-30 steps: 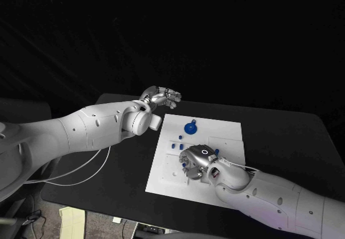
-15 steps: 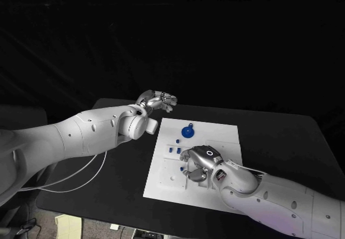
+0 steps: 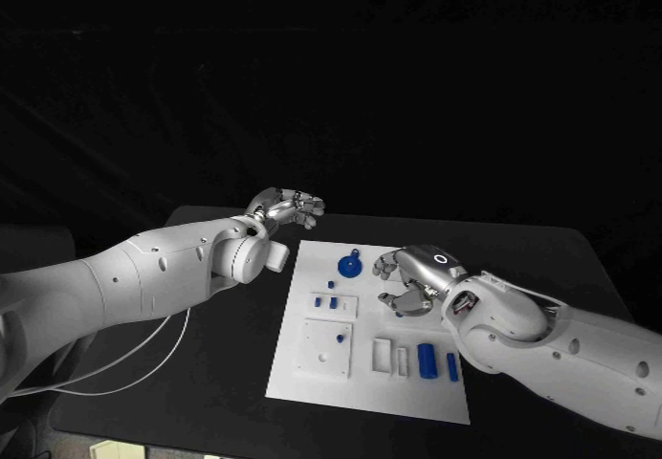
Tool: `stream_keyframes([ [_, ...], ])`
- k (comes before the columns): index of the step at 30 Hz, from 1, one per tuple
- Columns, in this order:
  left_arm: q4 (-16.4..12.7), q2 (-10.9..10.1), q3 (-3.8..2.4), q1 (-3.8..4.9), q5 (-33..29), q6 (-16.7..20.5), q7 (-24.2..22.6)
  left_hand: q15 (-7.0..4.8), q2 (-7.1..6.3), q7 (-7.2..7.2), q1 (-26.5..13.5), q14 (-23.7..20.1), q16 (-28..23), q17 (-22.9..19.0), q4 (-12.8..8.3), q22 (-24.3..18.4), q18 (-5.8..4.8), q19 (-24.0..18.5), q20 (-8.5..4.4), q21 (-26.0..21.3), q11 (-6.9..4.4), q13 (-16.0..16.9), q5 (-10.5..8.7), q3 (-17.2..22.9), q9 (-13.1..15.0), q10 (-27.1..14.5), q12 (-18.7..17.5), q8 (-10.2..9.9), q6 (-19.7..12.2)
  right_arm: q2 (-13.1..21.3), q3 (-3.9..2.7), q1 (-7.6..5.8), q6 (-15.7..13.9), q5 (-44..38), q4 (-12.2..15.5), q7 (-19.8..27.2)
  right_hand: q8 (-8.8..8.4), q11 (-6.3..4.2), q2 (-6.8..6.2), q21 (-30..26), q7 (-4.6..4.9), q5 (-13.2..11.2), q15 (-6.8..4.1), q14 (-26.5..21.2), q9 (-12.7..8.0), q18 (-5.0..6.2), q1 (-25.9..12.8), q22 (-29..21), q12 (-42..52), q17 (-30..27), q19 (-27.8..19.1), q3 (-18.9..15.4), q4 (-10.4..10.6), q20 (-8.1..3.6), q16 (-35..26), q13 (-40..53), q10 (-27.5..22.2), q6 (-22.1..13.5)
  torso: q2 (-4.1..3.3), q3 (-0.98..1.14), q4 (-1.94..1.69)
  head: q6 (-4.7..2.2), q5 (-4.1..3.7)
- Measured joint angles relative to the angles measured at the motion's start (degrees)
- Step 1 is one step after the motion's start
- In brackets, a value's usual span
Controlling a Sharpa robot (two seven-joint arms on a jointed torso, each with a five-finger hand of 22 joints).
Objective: Assemble the parts on the task board
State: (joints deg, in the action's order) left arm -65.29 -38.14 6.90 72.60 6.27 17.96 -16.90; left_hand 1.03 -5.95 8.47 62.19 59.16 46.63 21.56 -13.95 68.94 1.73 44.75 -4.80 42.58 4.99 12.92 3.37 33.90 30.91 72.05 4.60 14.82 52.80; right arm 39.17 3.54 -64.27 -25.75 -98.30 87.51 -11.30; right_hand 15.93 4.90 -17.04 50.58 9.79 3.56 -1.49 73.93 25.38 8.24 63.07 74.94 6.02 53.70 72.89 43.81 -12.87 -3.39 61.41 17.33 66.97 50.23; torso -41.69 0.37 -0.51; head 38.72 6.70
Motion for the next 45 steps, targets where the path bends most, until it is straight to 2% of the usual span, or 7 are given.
stream_keyframes([
  [4,0.0,-0.1,0.0,-0.01,0.0,0.0,0.0,0.0,0.0,0.0,0.0,0.0,0.0,0.1,0.0,0.0,0.0,0.0,0.0,0.0,0.0,0.0,0.0,0.0,0.0,0.0,0.0,0.0,0.0,0.7,0.0,-1.07,2.9,0.0,-2.0,0.0,0.21,0.32,0.0,0.0,-0.05,0.0,0.06,0.1,0.0,0.0,0.0,0.0,-0.2,0.0,0.0,-0.9,-0.3,0.0,0.0,-0.4,-0.4,0.0,0.03,0.03,0.14,-0.25,-0.23],
  [7,0.0,-0.1,0.0,-0.01,0.0,0.0,0.0,0.0,0.0,0.0,0.0,0.0,0.0,0.1,0.0,0.0,0.0,0.0,0.0,0.0,0.0,0.0,0.0,0.0,0.0,0.0,0.0,0.0,0.0,0.2,0.03,-1.21,5.3,-0.2,-4.3,-0.1,0.69,0.8,-0.01,-0.2,-1.68,-0.2,0.54,-0.4,0.0,0.01,0.0,0.0,-1.1,-0.1,-0.5,-1.5,-0.2,0.45,0.0,-1.0,-2.0,0.5,0.03,0.05,0.21,-0.31,-0.27],
  [13,-0.1,0.0,0.0,-0.01,0.0,-0.1,0.0,0.0,0.0,0.0,0.0,0.0,0.0,0.1,0.0,0.0,-0.01,0.0,0.0,0.0,0.0,0.0,0.0,0.0,0.0,0.0,0.0,0.0,0.0,-1.7,0.68,-1.16,9.5,-0.6,-7.6,-0.2,0.69,1.44,0.08,-0.3,-2.23,-0.4,1.11,-1.0,-0.1,0.1,-1.3,0.0,-1.7,-0.1,-1.1,-3.2,-0.7,0.63,0.0,-1.7,-3.1,0.0,-0.01,0.1,0.12,-0.27,-0.46],
  [17,-0.2,-0.1,0.0,-0.01,0.0,-0.1,0.0,0.0,0.0,0.0,0.0,0.0,0.0,0.1,0.0,0.0,0.0,0.0,0.0,0.0,0.0,0.0,0.0,0.0,0.0,0.0,0.0,0.0,0.0,-2.1,1.37,-0.81,11.5,-0.8,-8.7,-0.3,0.69,1.44,-0.15,-0.3,-2.06,-0.4,1.11,-1.0,-0.1,0.1,-1.5,0.0,-1.7,-0.1,-1.1,-3.6,-0.7,0.63,0.0,-1.8,-3.1,-0.2,-0.04,0.09,0.04,-0.1,-0.53],
  [27,-0.2,-0.4,0.01,-0.01,0.0,-0.1,0.0,0.0,0.0,0.0,0.0,0.0,0.0,0.2,0.0,0.0,-0.01,0.0,0.0,0.0,0.0,0.0,0.0,0.0,0.0,0.0,0.0,0.0,0.0,-2.5,1.94,0.06,14.4,-1.1,-9.8,-0.3,1.21,0.91,-0.15,-0.3,-1.4,-0.4,1.1,-1.0,-0.1,0.11,-1.5,0.0,-1.4,-0.1,-1.1,-3.0,0.2,0.63,0.3,-1.9,-2.6,0.5,-0.07,0.01,0.04,0.36,-0.31],
  [32,-0.2,-0.4,0.01,-0.01,0.0,-0.1,0.0,0.0,0.0,0.0,0.0,0.0,0.0,0.2,0.0,0.1,-0.01,0.0,0.0,0.0,0.0,0.0,0.0,0.0,0.0,0.0,0.0,0.0,0.0,-2.9,2.1,0.35,14.8,-1.4,-10.1,-0.3,2.2,0.55,0.69,-0.3,-0.78,-0.4,0.74,-1.0,0.3,0.11,-0.5,0.0,-0.5,-0.1,-1.1,-1.6,1.2,0.64,0.6,-2.0,-1.2,1.7,-0.05,0.0,0.04,0.51,-0.24],
  [45,-0.2,-0.4,0.01,-0.01,0.0,-0.1,0.0,0.0,0.0,0.0,0.0,0.0,-0.2,0.3,0.0,0.1,-0.01,0.0,0.0,0.0,0.0,0.0,0.0,0.0,-0.1,0.0,0.0,0.0,0.0,-3.7,2.1,0.87,14.7,-2.2,-10.9,-0.3,3.85,-0.81,4.31,0.2,-2.1,-0.4,-0.52,-0.3,1.1,0.11,1.7,0.0,1.1,-0.2,-0.5,1.4,2.4,0.54,0.9,-1.5,2.7,4.6,0.02,-0.03,0.07,0.88,-0.21],
])
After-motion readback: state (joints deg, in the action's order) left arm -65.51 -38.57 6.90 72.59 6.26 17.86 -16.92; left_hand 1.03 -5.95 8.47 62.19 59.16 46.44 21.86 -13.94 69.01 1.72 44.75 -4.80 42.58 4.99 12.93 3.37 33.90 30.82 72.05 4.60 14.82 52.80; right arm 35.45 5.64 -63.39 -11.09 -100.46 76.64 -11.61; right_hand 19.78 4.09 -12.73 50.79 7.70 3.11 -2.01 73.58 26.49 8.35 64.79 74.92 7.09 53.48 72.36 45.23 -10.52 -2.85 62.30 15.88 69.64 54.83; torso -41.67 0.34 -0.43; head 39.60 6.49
